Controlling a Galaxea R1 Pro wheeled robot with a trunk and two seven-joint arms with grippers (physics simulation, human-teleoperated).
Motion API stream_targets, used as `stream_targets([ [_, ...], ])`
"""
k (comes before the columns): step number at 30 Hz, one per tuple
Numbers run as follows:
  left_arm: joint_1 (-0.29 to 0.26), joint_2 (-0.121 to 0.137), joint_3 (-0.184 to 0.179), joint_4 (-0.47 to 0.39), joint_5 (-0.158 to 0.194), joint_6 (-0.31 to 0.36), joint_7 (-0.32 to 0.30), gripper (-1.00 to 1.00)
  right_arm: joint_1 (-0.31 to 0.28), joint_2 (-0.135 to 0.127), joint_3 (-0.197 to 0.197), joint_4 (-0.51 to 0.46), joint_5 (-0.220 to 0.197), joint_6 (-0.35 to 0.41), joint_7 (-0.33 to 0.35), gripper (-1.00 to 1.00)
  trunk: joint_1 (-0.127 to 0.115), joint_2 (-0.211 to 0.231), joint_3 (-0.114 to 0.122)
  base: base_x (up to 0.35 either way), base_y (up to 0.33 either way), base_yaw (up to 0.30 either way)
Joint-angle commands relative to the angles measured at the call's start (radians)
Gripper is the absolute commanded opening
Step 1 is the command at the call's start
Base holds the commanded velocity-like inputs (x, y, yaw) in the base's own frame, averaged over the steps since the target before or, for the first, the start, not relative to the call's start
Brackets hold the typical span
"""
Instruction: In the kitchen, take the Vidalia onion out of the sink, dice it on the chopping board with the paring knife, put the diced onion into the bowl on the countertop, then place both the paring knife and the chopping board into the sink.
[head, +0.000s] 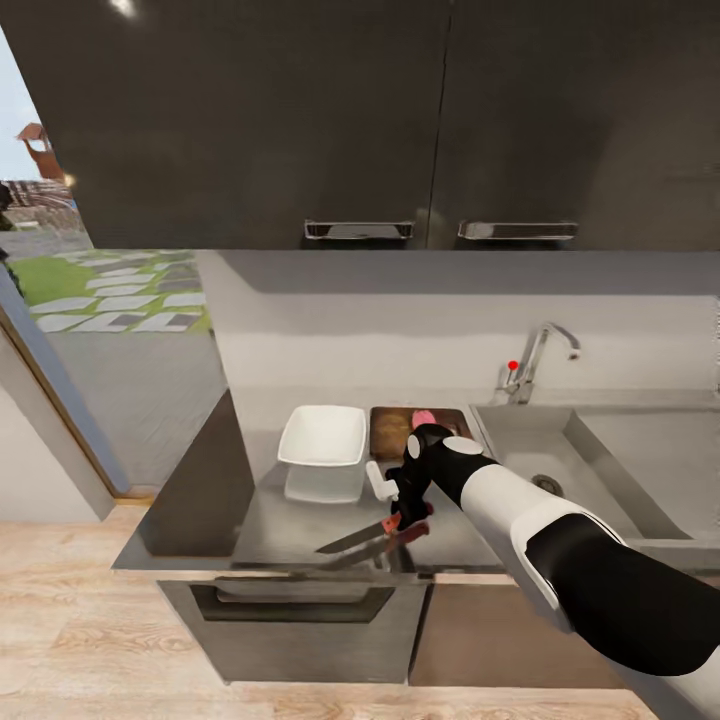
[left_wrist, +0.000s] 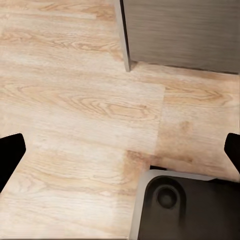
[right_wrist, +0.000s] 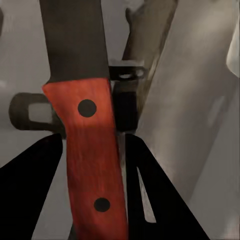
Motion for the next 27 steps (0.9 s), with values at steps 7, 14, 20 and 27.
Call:
stream_targets([
  [7, 0.0, 0.0, -0.002, -0.001, 0.006, -0.001, 0.001, 1.0, -0.001, 0.001, -0.006, -0.011, 0.008, -0.005, 0.0, -1.0, 0.0, -0.002, 0.009, -0.067, 0.0, 0.0],
  [14, 0.0, 0.0, -0.002, -0.001, 0.006, -0.001, 0.001, 1.0, -0.001, 0.001, -0.016, -0.154, 0.004, 0.115, -0.002, -1.0, 0.0, -0.002, 0.02, -0.004, 0.0, 0.037],
  [20, 0.0, 0.0, -0.002, -0.001, 0.006, -0.001, 0.001, 1.0, -0.001, 0.001, -0.036, -0.281, -0.099, 0.195, -0.003, -1.0, 0.0, -0.002, 0.023, 0.0, 0.0, 0.02],
  [27, 0.0, 0.0, -0.002, -0.001, 0.006, -0.001, 0.001, 1.0, -0.001, 0.001, -0.125, -0.457, -0.167, 0.327, -0.002, -1.0, 0.0, -0.002, 0.023, 0.0, 0.0, 0.001],
])
